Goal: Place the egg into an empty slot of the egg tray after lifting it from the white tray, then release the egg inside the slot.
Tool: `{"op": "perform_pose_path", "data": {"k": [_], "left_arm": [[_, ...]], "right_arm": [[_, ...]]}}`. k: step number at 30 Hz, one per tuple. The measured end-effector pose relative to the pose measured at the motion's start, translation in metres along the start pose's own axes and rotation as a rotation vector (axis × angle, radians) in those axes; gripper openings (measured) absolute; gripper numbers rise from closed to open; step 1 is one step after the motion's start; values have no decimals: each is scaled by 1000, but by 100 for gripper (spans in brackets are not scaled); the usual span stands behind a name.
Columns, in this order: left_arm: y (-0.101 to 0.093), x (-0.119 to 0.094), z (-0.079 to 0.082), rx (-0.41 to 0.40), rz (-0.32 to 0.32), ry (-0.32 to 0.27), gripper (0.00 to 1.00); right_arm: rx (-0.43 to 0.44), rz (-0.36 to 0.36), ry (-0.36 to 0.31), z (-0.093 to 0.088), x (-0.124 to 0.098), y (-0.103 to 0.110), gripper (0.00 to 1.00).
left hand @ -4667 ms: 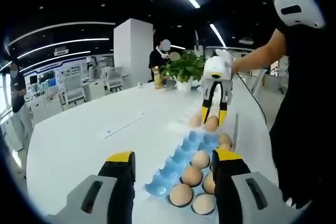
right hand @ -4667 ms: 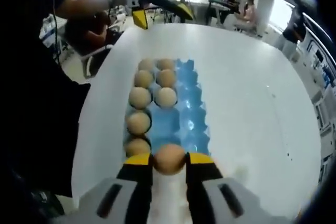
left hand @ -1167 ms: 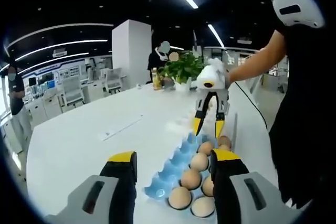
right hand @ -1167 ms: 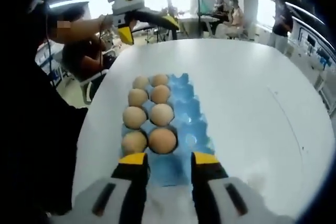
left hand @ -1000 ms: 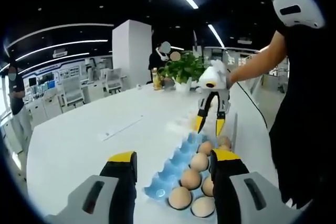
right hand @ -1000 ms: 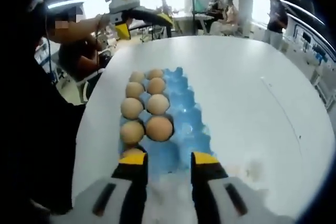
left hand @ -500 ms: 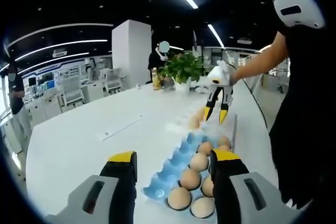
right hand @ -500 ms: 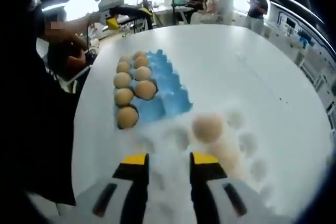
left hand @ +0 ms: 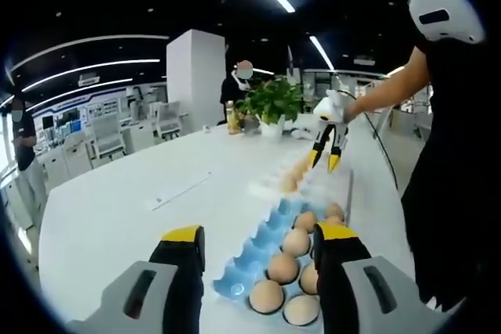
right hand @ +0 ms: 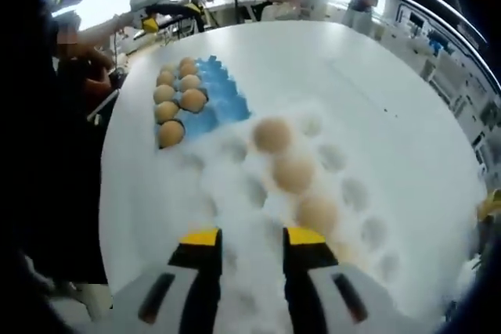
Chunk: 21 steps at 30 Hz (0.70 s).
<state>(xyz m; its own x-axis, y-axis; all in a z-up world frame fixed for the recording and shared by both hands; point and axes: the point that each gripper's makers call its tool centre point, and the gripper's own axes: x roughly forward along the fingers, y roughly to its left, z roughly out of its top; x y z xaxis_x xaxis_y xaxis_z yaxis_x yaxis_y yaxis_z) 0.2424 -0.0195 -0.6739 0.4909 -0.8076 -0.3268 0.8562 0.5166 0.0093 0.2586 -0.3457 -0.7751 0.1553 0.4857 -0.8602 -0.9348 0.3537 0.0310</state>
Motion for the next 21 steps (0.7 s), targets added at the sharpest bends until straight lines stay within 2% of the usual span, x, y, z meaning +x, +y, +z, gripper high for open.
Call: {"op": "perform_pose_path", "data": {"k": [9, 12, 21], "left_arm": [[-1, 0, 2, 1, 0, -5, 56], [-2, 1, 1, 0, -7, 4, 55], [-3, 4, 4, 5, -11, -1, 55]], "right_arm": [[37, -46, 54, -30, -17, -12, 30], [28, -83, 80, -42, -23, -21, 30], [24, -100, 149, -64, -33, -27, 30]]}}
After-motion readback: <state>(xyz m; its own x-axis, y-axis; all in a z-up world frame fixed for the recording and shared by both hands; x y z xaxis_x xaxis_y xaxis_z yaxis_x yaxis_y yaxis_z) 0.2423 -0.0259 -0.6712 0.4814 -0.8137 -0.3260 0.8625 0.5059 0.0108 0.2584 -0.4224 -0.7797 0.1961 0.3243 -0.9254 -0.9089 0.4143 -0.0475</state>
